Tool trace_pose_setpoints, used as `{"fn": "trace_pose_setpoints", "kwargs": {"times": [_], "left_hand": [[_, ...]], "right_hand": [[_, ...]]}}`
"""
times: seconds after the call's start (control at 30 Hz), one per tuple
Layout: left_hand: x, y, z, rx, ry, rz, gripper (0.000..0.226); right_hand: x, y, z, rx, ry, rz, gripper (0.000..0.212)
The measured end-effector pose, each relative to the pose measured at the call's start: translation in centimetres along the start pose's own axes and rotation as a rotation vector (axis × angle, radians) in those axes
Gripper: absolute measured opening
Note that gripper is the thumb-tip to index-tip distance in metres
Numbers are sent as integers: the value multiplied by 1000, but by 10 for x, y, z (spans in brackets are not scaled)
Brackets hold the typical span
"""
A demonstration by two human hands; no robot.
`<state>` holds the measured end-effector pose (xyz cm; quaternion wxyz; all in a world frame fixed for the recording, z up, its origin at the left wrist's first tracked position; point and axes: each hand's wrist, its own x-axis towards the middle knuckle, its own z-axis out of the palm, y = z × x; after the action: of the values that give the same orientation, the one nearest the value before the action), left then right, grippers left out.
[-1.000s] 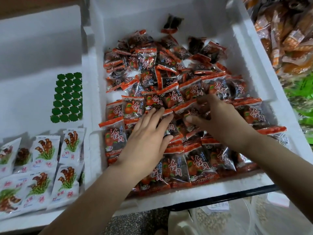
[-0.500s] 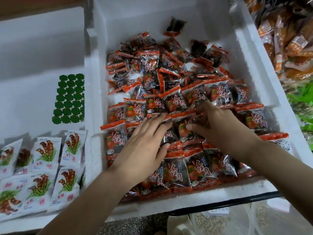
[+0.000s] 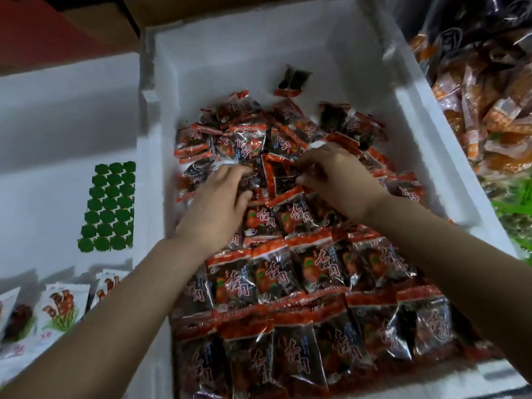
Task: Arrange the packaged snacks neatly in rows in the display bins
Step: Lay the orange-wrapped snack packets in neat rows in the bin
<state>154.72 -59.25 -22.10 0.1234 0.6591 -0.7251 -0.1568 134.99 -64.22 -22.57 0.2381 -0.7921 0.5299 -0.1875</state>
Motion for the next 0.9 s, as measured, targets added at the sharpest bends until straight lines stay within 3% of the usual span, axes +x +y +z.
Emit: {"fn": "trace_pose_setpoints", "kwargs": {"times": [0.3, 0.43, 0.53, 0.73, 0.9], "left_hand": [[29, -34, -6, -39, -28, -66, 30], [38, -36, -10, -77, -80, -91, 13], [37, -34, -14, -169, -20, -96, 15], [20, -4, -26, -305, 360, -49, 11], [-6, 21, -24, -487, 346, -100, 21]], "right_hand": [[28, 3, 6, -197, -121, 69, 22], [30, 2, 1, -213, -29, 32, 19], [25, -1, -3, -124, 106, -3, 18], [6, -15, -17, 210, 257, 16, 12], [-20, -14, -29, 392, 280, 100, 8]]}}
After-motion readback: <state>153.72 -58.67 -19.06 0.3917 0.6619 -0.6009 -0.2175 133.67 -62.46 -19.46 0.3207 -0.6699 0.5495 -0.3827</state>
